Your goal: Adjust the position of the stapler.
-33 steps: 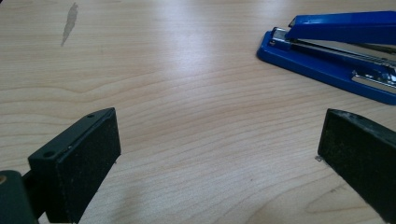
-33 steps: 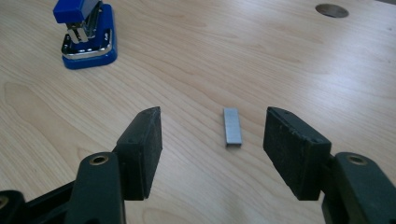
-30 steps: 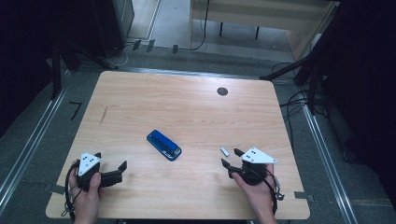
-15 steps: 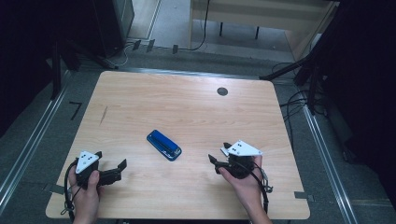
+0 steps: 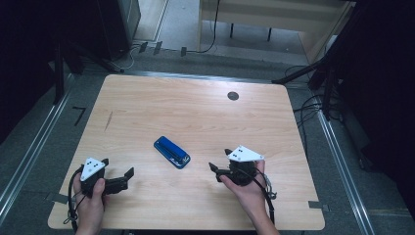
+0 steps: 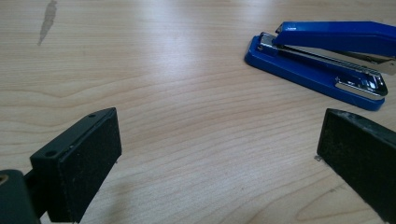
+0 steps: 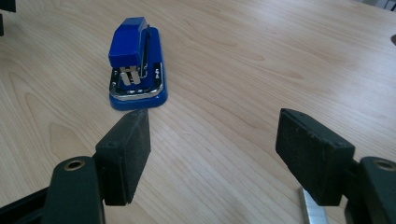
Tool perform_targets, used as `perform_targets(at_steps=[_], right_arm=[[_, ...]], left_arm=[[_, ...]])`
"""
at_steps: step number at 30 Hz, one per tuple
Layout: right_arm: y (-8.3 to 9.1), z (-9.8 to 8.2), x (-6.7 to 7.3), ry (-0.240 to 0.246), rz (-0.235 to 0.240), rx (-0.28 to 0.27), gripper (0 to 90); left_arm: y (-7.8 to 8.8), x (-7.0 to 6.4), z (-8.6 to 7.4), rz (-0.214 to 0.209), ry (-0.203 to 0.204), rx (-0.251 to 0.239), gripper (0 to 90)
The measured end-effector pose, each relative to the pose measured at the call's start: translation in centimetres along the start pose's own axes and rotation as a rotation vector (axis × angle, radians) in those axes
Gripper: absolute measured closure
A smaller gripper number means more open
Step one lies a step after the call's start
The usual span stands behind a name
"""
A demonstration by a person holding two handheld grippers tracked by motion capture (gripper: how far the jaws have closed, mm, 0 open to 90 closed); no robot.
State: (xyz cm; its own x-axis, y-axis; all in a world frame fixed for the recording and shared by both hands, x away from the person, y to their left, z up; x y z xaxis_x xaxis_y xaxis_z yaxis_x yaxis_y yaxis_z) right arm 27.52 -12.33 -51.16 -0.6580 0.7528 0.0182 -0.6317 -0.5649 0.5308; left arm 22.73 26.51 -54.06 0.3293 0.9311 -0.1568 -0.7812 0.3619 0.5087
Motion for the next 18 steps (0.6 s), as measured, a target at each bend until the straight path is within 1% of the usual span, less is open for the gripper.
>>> perform_targets(at_steps=[1,2,3,4,5,6,7,10,11,13,15,16,17,18], right_arm=[[-0.5,0.2,0.3,0.010,0.012,0.009,26.9],[-0.5,0.2,0.3,0.010,0.012,0.009,26.9],[-1.1,0.5,0.8,0.024,0.022,0.019,26.8],[-1.1,0.5,0.8,0.024,0.022,0.019,26.8],[-1.6,0.8,1.2,0.042,0.030,0.027,26.5],[-1.6,0.8,1.2,0.042,0.030,0.027,26.5],[-1.9,1.0,1.4,0.048,0.037,0.028,26.5],[-2.7,1.4,2.0,0.046,0.053,0.029,26.8],[-3.4,1.7,2.4,0.055,0.060,0.046,26.2],[-3.6,1.8,2.6,0.058,0.063,0.049,26.2],[-4.4,2.4,3.3,0.071,0.077,0.048,26.0],[-4.4,2.4,3.3,0.071,0.077,0.048,26.0],[-5.0,2.7,3.8,0.083,0.075,0.049,26.1],[-5.0,2.7,3.8,0.083,0.075,0.049,26.1]], left_arm=[[0.0,0.0,0.0,0.003,0.004,0.003,0.0],[0.0,0.0,0.0,0.003,0.004,0.003,0.0],[-0.1,0.1,0.0,0.004,0.008,0.009,0.0],[-0.1,0.1,0.0,0.004,0.008,0.009,0.0],[-0.1,0.1,0.0,0.003,0.010,0.010,0.0],[-0.1,0.1,0.0,0.003,0.010,0.010,0.0],[-0.1,0.1,0.0,0.000,0.010,0.010,0.0],[-0.1,0.3,0.1,-0.006,0.017,0.001,0.0],[-0.1,0.4,0.1,-0.016,0.022,0.000,0.0],[-0.1,0.5,0.2,-0.021,0.023,0.001,0.0],[-0.2,0.6,0.2,-0.025,0.029,-0.002,0.0],[-0.2,0.6,0.2,-0.025,0.031,-0.006,0.0],[-0.1,0.6,0.2,-0.026,0.028,-0.005,0.0],[-0.1,0.5,0.2,-0.028,0.025,-0.008,0.0]])
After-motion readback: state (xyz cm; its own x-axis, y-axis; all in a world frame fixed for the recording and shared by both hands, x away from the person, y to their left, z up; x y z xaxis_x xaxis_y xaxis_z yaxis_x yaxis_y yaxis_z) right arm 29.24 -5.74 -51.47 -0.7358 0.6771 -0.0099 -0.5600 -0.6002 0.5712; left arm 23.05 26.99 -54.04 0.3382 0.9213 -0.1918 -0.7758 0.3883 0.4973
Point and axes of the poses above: each handheld gripper's, and its own axes: y roughly backward along the jaws, z roughly out of its top, x roughly to its left, the point moved 3 cm from there along -y, roughly forward along the jaws, and after that the axes turned 3 degrees about -z, right-handed, at the moved point
